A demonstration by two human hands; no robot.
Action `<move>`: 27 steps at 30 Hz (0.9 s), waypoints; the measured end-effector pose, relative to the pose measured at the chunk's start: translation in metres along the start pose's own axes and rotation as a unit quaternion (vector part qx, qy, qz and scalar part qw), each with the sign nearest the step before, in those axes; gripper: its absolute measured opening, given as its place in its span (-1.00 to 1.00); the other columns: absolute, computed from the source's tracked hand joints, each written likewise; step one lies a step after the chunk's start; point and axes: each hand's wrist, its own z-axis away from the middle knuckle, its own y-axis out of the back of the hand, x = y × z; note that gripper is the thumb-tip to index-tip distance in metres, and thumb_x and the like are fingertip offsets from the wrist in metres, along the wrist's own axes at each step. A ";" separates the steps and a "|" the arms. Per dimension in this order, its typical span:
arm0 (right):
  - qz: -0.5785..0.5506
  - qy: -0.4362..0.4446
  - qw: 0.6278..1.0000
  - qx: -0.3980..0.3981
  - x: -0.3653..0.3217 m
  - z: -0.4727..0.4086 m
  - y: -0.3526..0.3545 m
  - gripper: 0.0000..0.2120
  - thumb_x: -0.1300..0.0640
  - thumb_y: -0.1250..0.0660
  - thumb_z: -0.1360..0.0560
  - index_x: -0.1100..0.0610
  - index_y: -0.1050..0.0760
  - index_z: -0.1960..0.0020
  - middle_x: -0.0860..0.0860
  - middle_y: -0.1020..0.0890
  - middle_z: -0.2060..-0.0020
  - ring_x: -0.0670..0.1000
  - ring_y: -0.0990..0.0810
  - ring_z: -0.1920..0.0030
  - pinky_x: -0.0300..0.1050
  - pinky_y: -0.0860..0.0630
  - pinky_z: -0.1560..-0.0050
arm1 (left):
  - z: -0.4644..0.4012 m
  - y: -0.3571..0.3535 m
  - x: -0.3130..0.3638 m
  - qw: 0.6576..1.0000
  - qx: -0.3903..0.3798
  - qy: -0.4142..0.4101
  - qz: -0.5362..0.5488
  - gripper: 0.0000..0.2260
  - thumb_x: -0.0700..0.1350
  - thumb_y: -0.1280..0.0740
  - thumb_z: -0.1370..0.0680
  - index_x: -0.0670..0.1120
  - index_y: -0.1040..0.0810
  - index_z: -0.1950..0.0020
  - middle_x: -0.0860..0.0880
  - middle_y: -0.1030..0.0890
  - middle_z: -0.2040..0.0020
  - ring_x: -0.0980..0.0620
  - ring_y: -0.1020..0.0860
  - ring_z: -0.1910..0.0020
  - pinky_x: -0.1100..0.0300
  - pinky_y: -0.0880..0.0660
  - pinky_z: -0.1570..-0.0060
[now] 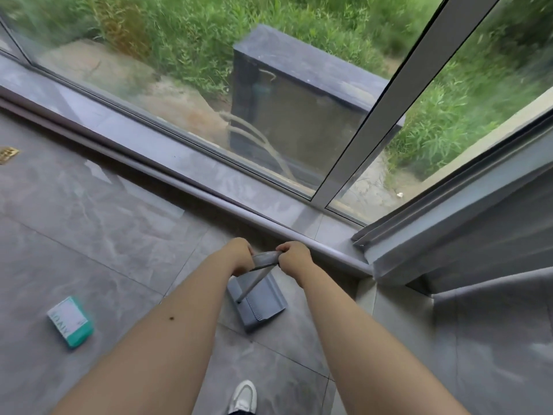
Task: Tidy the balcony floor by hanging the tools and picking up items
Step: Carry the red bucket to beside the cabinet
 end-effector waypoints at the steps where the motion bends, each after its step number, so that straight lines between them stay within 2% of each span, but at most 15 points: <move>1: 0.000 0.005 1.000 -0.001 -0.009 0.003 -0.005 -0.63 0.40 -0.15 -0.49 0.28 -0.53 -0.25 0.20 -0.56 -0.25 0.16 -0.51 -0.28 -0.03 -0.43 -0.35 | 0.005 0.007 -0.007 1.000 0.000 0.005 0.020 -0.85 -0.30 -0.24 -0.53 -0.24 -0.59 -0.02 -0.20 -0.52 0.11 -0.09 -0.48 0.13 0.11 -0.50 0.09; 3: 0.000 0.017 1.000 -0.002 -0.030 0.010 -0.018 -0.62 0.40 -0.15 -0.49 0.27 -0.53 -0.26 0.20 -0.56 -0.25 0.16 -0.51 -0.29 -0.03 -0.43 -0.35 | 0.017 0.024 -0.022 0.997 0.005 0.014 0.072 -0.86 -0.29 -0.23 -0.55 -0.28 -0.58 0.00 -0.22 -0.52 0.12 -0.12 -0.49 0.15 0.07 -0.56 0.08; 5: 0.000 0.030 1.000 -0.003 -0.055 0.019 -0.032 -0.62 0.39 -0.14 -0.50 0.26 -0.52 -0.26 0.21 -0.56 -0.25 0.16 -0.51 -0.28 -0.03 -0.44 -0.34 | 0.030 0.042 -0.041 0.992 0.017 0.025 0.120 -0.79 -0.28 -0.22 -0.57 -0.36 -0.55 -0.10 -0.28 -0.54 0.11 -0.13 -0.52 0.17 0.05 -0.58 0.10; 8: 0.003 0.061 0.998 -0.003 -0.101 0.038 -0.064 -0.63 0.35 -0.15 -0.51 0.23 -0.51 -0.27 0.19 -0.56 -0.25 0.09 -0.53 -0.18 -0.02 -0.44 -0.34 | 0.056 0.076 -0.080 0.984 0.050 0.034 0.167 -0.77 -0.27 -0.22 -0.58 -0.38 -0.52 -0.14 -0.38 -0.58 -0.08 -0.20 -0.62 0.04 -0.02 -0.60 0.03; 9: -0.005 0.070 0.998 -0.002 -0.114 0.043 -0.074 -0.63 0.34 -0.15 -0.51 0.23 -0.51 -0.28 0.20 -0.56 -0.25 0.07 -0.53 -0.12 -0.01 -0.45 -0.33 | 0.063 0.085 -0.092 0.981 0.058 0.035 0.182 -0.77 -0.27 -0.21 -0.58 -0.38 -0.52 -0.14 -0.37 -0.58 -0.09 -0.19 -0.63 0.07 -0.02 -0.61 0.05; 12: -0.010 0.098 0.995 -0.001 -0.157 0.062 -0.110 -0.64 0.31 -0.15 -0.52 0.22 -0.50 -0.27 0.22 -0.57 -0.22 0.11 -0.54 -0.10 -0.02 -0.49 -0.25 | 0.090 0.118 -0.133 0.968 0.088 0.040 0.231 -0.78 -0.29 -0.20 -0.59 -0.36 -0.55 -0.12 -0.24 -0.53 0.11 0.00 -0.52 0.36 0.10 -0.58 0.14; 14: -0.010 0.119 0.993 -0.012 -0.186 0.076 -0.135 -0.65 0.30 -0.14 -0.53 0.23 -0.49 -0.28 0.22 -0.56 -0.23 0.10 -0.53 -0.10 -0.07 -0.49 -0.21 | 0.109 0.138 -0.161 0.958 0.105 0.051 0.261 -0.82 -0.29 -0.19 -0.59 -0.30 -0.58 0.01 -0.18 -0.51 0.21 0.04 -0.49 0.39 0.13 -0.57 0.14; 16: 0.000 0.138 0.990 -0.018 -0.216 0.094 -0.160 -0.65 0.30 -0.15 -0.54 0.23 -0.48 -0.29 0.20 -0.54 -0.26 0.14 -0.52 -0.22 -0.05 -0.46 -0.27 | 0.130 0.158 -0.191 0.951 0.126 0.057 0.277 -0.76 -0.29 -0.18 -0.59 -0.21 -0.52 0.25 -0.14 -0.48 0.32 0.05 -0.49 0.39 0.16 -0.57 0.17; 18: 0.013 0.154 0.988 -0.018 -0.244 0.111 -0.183 -0.63 0.29 -0.14 -0.54 0.21 -0.44 -0.33 0.18 -0.51 -0.29 0.15 -0.49 -0.28 -0.11 -0.44 -0.28 | 0.150 0.176 -0.218 0.943 0.150 0.056 0.291 -0.72 -0.28 -0.20 -0.59 -0.15 -0.49 0.33 -0.09 -0.47 0.33 0.07 -0.49 0.38 0.24 -0.57 0.27; 19: 0.015 0.159 0.987 -0.016 -0.257 0.119 -0.194 -0.62 0.28 -0.14 -0.55 0.20 -0.42 -0.35 0.17 -0.49 -0.31 0.14 -0.49 -0.28 -0.15 -0.43 -0.23 | 0.159 0.185 -0.231 0.940 0.161 0.057 0.296 -0.74 -0.27 -0.21 -0.58 -0.17 -0.52 0.29 -0.08 -0.48 0.32 0.08 -0.49 0.37 0.29 -0.56 0.33; 21: 0.009 0.169 0.986 -0.008 -0.283 0.134 -0.214 -0.60 0.26 -0.15 -0.55 0.20 -0.37 -0.39 0.18 -0.43 -0.35 0.15 -0.47 -0.29 -0.21 -0.38 -0.08 | 0.178 0.204 -0.256 0.933 0.186 0.054 0.303 -0.84 -0.26 -0.24 -0.58 -0.26 -0.61 0.08 -0.07 -0.50 0.26 0.06 -0.52 0.32 0.32 -0.57 0.38; 22: 0.004 0.173 0.985 -0.005 -0.293 0.140 -0.222 -0.58 0.26 -0.16 -0.55 0.20 -0.35 -0.40 0.18 -0.42 -0.35 0.16 -0.47 -0.29 -0.20 -0.36 -0.04 | 0.186 0.212 -0.265 0.930 0.197 0.051 0.305 -0.83 -0.26 -0.25 -0.58 -0.28 -0.60 -0.04 -0.09 -0.52 0.21 0.02 -0.54 0.26 0.30 -0.59 0.33; 24: -0.002 0.179 0.984 -0.014 -0.319 0.154 -0.238 -0.55 0.25 -0.19 -0.52 0.22 -0.32 -0.41 0.19 -0.44 -0.33 0.17 -0.49 -0.27 -0.14 -0.43 -0.06 | 0.205 0.229 -0.287 0.923 0.221 0.050 0.311 -0.79 -0.25 -0.25 -0.58 -0.30 -0.58 -0.13 -0.14 -0.53 0.09 -0.02 -0.56 0.18 0.23 -0.60 0.22; 26: 0.003 0.191 0.981 -0.027 -0.345 0.167 -0.255 -0.63 0.25 -0.21 -0.50 0.24 -0.39 -0.30 0.18 -0.51 -0.22 0.16 -0.53 -0.19 -0.10 -0.50 -0.04 | 0.223 0.247 -0.308 0.917 0.243 0.045 0.313 -0.78 -0.24 -0.25 -0.58 -0.31 -0.57 -0.15 -0.15 -0.54 0.08 0.05 -0.56 0.28 0.30 -0.57 0.31; 27: 0.007 0.202 0.979 -0.033 -0.359 0.173 -0.264 -0.73 0.25 -0.22 -0.49 0.21 -0.42 -0.19 0.17 -0.53 -0.11 0.13 -0.53 -0.09 -0.14 -0.49 0.07 | 0.232 0.256 -0.319 0.913 0.256 0.044 0.316 -0.78 -0.23 -0.25 -0.58 -0.31 -0.57 -0.15 -0.15 -0.54 0.08 0.10 -0.54 0.32 0.33 -0.55 0.35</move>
